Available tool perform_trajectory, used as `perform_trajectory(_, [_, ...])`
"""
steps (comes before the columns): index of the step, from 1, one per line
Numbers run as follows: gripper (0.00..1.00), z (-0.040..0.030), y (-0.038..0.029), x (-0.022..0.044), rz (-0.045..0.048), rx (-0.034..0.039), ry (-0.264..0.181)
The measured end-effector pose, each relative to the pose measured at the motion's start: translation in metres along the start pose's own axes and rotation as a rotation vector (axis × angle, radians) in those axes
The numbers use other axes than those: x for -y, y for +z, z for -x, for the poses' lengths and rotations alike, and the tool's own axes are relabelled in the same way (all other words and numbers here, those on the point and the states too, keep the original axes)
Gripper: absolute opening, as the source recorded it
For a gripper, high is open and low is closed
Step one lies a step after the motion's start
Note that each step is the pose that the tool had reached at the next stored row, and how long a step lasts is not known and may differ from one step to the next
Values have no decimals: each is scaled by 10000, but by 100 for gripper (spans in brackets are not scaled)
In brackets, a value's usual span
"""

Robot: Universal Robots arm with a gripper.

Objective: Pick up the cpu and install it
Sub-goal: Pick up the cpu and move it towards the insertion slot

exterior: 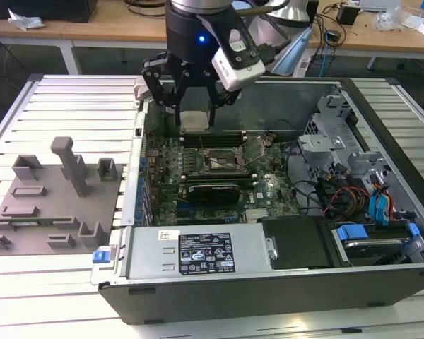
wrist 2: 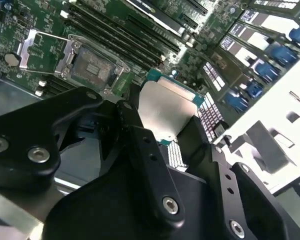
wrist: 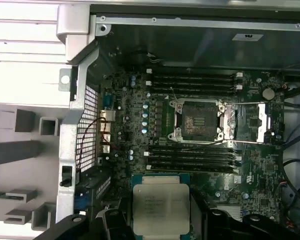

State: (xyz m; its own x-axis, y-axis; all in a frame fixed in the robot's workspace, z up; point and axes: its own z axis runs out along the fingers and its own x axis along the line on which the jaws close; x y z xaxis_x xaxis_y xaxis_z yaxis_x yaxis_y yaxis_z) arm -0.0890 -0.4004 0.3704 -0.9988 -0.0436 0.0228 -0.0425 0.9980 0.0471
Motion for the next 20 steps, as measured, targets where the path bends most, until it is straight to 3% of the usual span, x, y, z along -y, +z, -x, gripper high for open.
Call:
perform_trajectory(5, [55, 207, 92, 8, 0, 6, -4])
perform_trajectory(9, [55, 455, 198, 19, -1, 10, -7])
perform_trajectory(15, [55, 568, 322, 14, -1, 42, -8])
perform_trajectory(18, [55, 692, 417, -82, -3, 41, -8])
perform_trajectory(20, [55, 709, 463, -134, -1, 43, -5])
